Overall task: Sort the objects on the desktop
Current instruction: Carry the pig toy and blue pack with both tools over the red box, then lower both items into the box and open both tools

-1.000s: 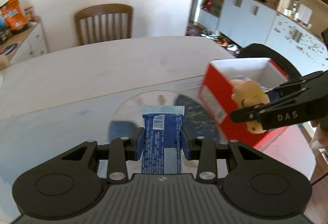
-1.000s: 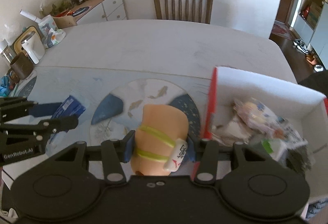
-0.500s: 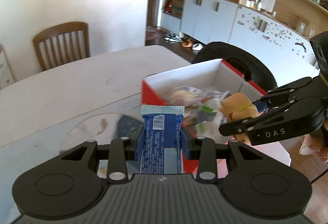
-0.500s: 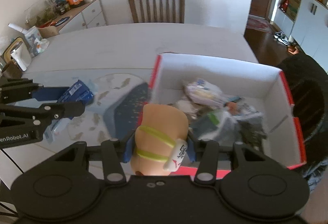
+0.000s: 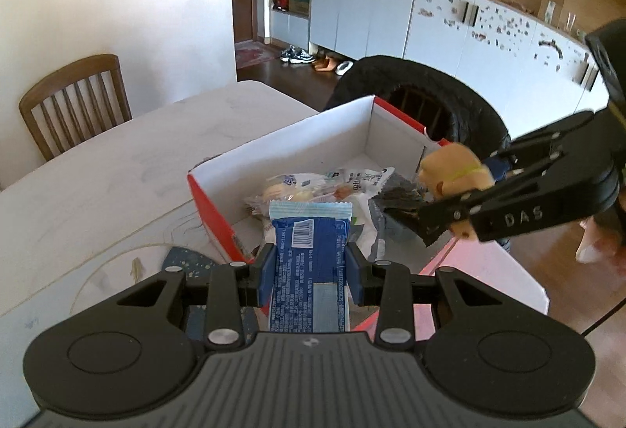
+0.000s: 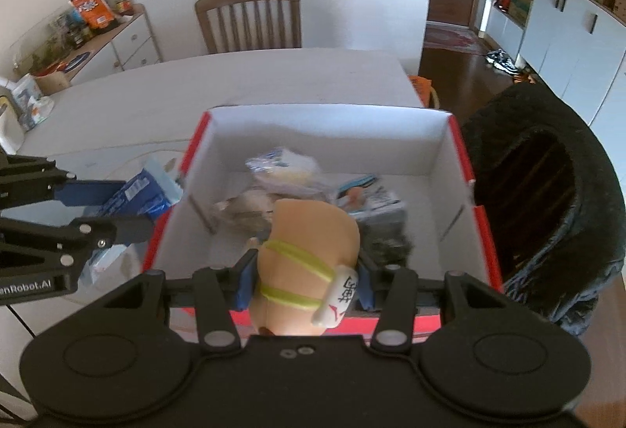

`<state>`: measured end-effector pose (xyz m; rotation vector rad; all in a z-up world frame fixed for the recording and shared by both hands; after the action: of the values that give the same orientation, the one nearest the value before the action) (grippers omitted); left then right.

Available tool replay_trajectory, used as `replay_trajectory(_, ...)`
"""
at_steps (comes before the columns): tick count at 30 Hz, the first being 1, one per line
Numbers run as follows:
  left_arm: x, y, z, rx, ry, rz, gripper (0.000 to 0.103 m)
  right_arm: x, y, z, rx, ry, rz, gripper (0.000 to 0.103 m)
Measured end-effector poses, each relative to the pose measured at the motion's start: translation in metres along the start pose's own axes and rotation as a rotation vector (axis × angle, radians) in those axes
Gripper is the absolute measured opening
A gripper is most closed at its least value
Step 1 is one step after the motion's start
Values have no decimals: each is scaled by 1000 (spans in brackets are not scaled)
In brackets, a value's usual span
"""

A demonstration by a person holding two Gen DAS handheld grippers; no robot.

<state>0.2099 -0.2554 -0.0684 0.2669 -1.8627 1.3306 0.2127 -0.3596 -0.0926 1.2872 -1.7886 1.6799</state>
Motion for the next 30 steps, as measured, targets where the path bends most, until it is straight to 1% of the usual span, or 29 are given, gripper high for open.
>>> replay_trajectory(8,-27,-10,15,-14,-8,-41,35,-16,-14,35,3,38,-16,48)
replay_trajectory(16,-58,-15,22,-11,-8,-108,35,-44,-31,61,-20,37,-49,48)
replay_trajectory(22,-78,-14,25,-22,-17,-162,35,-68,-48,69,25,73,-54,48)
replay_trajectory(30,-98,-6,25,-22,-23,-236,35,-101,-60,74,42,57,-96,48)
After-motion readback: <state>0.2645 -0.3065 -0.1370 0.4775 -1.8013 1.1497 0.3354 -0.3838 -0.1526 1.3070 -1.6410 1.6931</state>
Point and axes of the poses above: each gripper's, at about its wrist camera, not at the fingertips, and x roughly against the way its jaws point, z to its right, y to its underside, the point moved 7 cm from there along -x, roughly the way its jaws point, and after that the axes turned 11 degrees about -y, right-handed, at the moved point
